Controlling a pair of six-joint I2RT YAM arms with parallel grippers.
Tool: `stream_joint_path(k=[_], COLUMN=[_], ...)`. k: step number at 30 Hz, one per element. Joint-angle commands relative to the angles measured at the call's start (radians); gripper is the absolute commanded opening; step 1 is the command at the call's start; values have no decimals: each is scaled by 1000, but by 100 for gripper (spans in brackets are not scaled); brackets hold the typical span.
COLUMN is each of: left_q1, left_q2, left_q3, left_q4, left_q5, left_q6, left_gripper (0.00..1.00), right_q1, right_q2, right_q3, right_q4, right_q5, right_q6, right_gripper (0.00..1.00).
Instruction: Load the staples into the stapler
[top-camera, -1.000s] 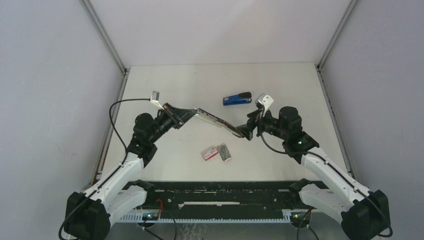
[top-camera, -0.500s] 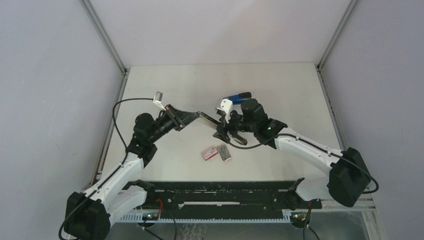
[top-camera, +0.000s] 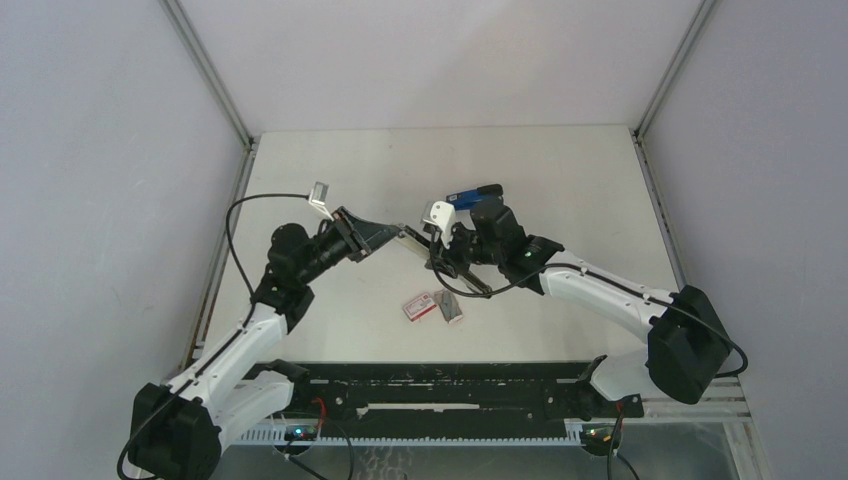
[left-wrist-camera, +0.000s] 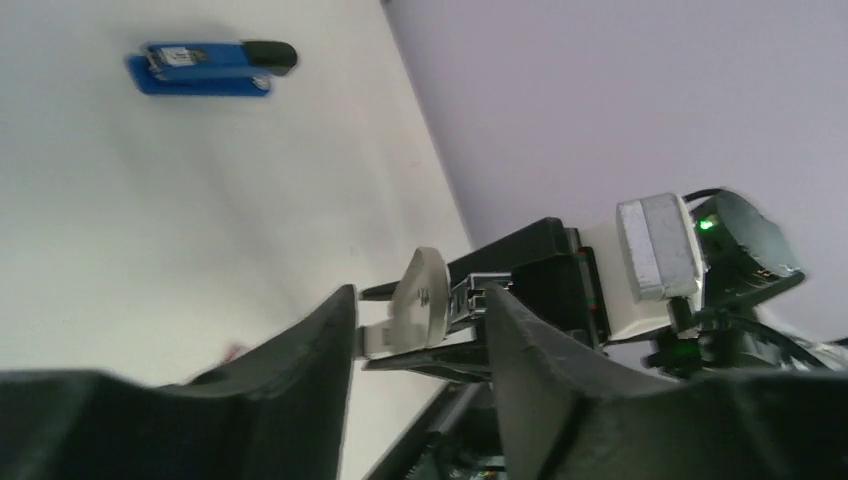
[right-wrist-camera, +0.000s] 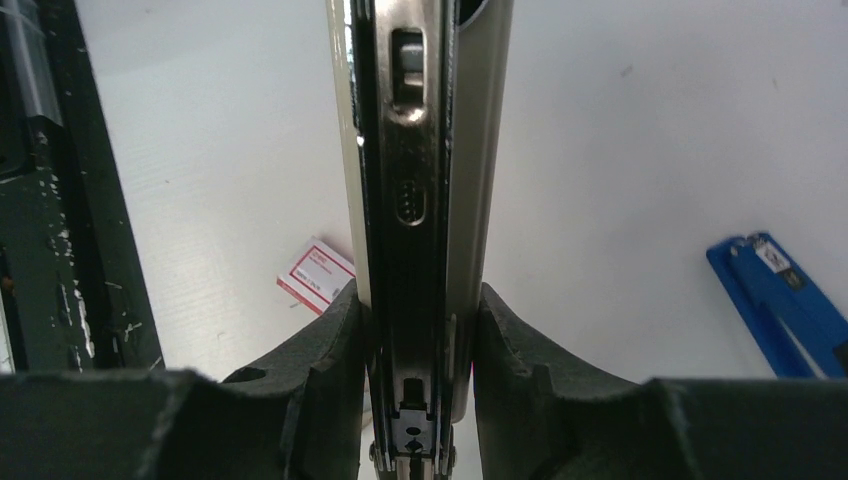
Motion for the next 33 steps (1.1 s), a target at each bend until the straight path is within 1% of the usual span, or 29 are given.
stream_joint_path(k=[1, 4, 6, 9, 12, 17, 20, 24, 33], left_q1=[2, 3, 2, 3, 2, 2, 3, 3, -1], left_q2=[-38, -81, -121, -167, -181, -163, -158, -159, -134], left_q3=[120, 134, 118, 89, 71, 43, 1, -70, -150], left_q4=[-142, -248, -272, -288, -306, -302, -278, -206, -114], left_q5=[-128, -252, -336, -411, -441, -444, -473, -499, -500], left_q6=[233, 353, 398, 433, 446, 458, 463, 473, 541], left_gripper=[60, 69, 74, 79, 80, 80, 80, 80, 80], right_q1=[-12, -49, -83, -145, -205, -262, -267, -275, -276], right_q2=[-70, -97, -109, -103, -72, 3, 50, 110, 219], right_q3=[14, 15, 14, 15, 14, 12, 11, 13, 17], right_q4=[-53, -138, -204, -306, -387, -445, -447, -434, -431], right_q5=[132, 179, 195, 226, 253, 297, 343, 376, 452], right_q6=[83, 157, 207, 289, 350, 398, 415, 442, 497], right_gripper=[0, 0, 0, 0, 0, 0, 0, 0, 0])
